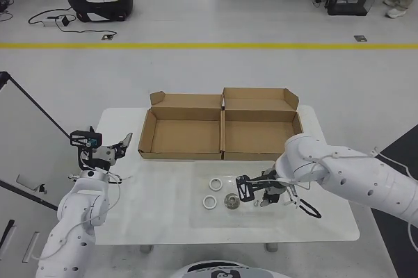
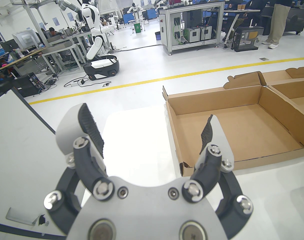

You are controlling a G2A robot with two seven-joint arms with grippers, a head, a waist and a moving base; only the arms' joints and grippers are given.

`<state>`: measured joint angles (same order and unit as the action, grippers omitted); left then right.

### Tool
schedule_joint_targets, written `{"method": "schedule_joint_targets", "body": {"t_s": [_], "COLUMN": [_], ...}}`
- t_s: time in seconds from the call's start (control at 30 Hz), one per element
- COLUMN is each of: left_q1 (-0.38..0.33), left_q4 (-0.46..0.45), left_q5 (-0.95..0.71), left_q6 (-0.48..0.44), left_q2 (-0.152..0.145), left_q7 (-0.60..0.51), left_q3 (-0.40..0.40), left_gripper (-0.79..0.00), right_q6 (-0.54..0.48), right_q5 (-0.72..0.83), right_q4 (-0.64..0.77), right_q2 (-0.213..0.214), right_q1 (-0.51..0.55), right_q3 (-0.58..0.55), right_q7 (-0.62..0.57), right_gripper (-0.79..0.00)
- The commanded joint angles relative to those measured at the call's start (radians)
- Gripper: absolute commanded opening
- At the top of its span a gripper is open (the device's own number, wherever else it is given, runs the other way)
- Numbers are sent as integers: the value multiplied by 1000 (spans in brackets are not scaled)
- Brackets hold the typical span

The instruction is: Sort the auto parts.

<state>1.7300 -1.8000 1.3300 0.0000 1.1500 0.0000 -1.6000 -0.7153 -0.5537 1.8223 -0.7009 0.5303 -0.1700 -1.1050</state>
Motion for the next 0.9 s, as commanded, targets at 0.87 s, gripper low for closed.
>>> {"method": "schedule_joint_targets", "body": {"t_s": [0.87], "left_q1": [0], "left_q4": [0], "left_q5": [0], "left_q6": [0], "left_q2": [0], "left_q7": [0], "left_q3": [0], "left_gripper": [0], "right_q6": [-5], "right_q5": [-13], "right_q4": [-75], "right_q2": [-39], "right_q1": [44], "right_q3": [0], "right_q7": [5], "right_gripper": [-428]}}
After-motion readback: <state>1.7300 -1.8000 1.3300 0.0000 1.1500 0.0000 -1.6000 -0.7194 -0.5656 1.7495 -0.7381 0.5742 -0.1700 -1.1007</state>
